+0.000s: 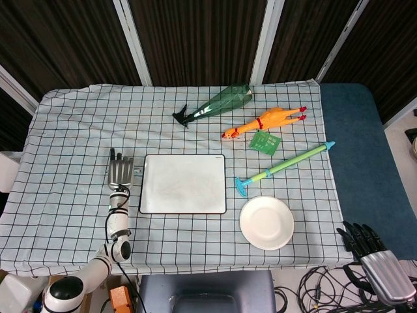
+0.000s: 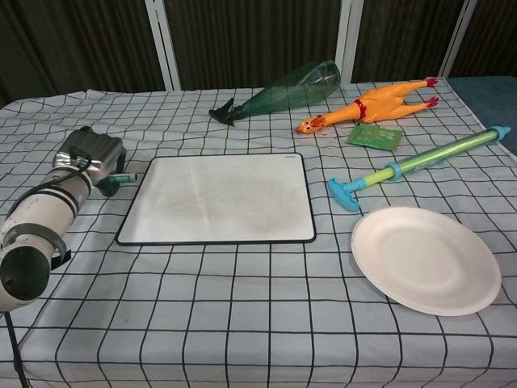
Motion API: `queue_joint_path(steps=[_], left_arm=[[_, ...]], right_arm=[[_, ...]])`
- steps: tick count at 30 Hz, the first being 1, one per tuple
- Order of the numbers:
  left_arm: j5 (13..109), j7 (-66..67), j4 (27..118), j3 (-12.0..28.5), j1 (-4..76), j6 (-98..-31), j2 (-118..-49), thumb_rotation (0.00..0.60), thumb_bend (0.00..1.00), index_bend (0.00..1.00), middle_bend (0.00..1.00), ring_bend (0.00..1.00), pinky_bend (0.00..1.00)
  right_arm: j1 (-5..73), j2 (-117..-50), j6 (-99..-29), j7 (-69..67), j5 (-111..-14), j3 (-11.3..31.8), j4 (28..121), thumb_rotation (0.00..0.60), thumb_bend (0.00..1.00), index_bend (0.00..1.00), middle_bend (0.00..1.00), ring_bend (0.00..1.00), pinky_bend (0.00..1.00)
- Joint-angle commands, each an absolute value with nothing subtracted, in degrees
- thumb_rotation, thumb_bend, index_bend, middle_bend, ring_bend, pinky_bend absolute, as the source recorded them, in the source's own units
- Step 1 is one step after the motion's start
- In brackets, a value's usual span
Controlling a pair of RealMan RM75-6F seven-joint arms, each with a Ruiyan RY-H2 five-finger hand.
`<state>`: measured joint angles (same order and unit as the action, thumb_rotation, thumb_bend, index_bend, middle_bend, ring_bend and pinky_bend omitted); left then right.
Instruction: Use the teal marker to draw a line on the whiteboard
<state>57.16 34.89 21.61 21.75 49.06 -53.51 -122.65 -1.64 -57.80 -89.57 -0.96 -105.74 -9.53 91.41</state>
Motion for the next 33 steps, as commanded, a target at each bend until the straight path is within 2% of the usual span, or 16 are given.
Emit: queue_joint_path(steps=[1, 5, 9, 15, 19, 23, 27, 33], left_arm=[[57.5, 34.7, 21.61, 21.67, 48.97, -53.82, -122.66, 0.6, 0.38, 0.58, 0.51, 0.27, 0.11], [59.26, 33.96, 21.08, 20.74, 48.8, -56.14, -122.83, 0.6, 0.43, 0.67, 0.65, 0.35, 0.14], [61.93, 32.0, 20.86, 19.01, 48.06, -58.75, -122.54, 0.6, 0.47, 0.74, 0.72, 0.41, 0.19], [66.28, 25.29, 24.56, 16.41, 46.25, -62.19, -119.79, 0.6, 0.48, 0.77, 0.74, 0.44, 0.21], [70.31, 13.71, 32.34, 14.41, 44.68, -64.09, -116.06, 0.6, 0.48, 0.77, 0.75, 0.45, 0.2], [77.47, 0.22, 39.61, 10.06, 43.65, -66.83, -111.87, 0.6, 0.49, 0.77, 0.75, 0.45, 0.19], [84.02, -11.26, 43.18, 6.34, 43.86, -69.59, -109.84, 0.6, 0.49, 0.77, 0.75, 0.45, 0.18], [86.96, -20.35, 44.41, 6.73, 45.08, -73.01, -112.56, 0.6, 0.49, 0.77, 0.75, 0.47, 0.21]], right_arm=[[-1.64, -57.82, -89.53, -0.83, -105.73, -9.53, 91.39, 0.6, 0.33, 0.0, 0.0, 0.0, 0.07], [-1.64, -57.82, -89.55, -0.83, -105.68, -9.47, 91.44, 0.6, 0.33, 0.0, 0.0, 0.0, 0.07], [-1.59, -57.83, -89.39, -0.75, -105.57, -9.43, 91.4, 0.6, 0.33, 0.0, 0.0, 0.0, 0.07], [-1.52, -57.96, -88.95, -0.05, -105.46, -9.43, 91.58, 0.6, 0.33, 0.0, 0.0, 0.0, 0.07], [-1.48, -58.04, -88.69, 0.4, -105.48, -9.46, 91.71, 0.6, 0.33, 0.0, 0.0, 0.0, 0.07], [-1.5, -58.1, -88.64, 0.68, -105.63, -9.54, 91.79, 0.6, 0.33, 0.0, 0.0, 0.0, 0.07], [-1.48, -58.15, -88.58, 0.83, -105.73, -9.59, 91.81, 0.6, 0.33, 0.0, 0.0, 0.0, 0.07], [-1.48, -57.98, -88.8, 0.37, -105.7, -9.55, 91.89, 0.6, 0.33, 0.0, 0.0, 0.0, 0.07]])
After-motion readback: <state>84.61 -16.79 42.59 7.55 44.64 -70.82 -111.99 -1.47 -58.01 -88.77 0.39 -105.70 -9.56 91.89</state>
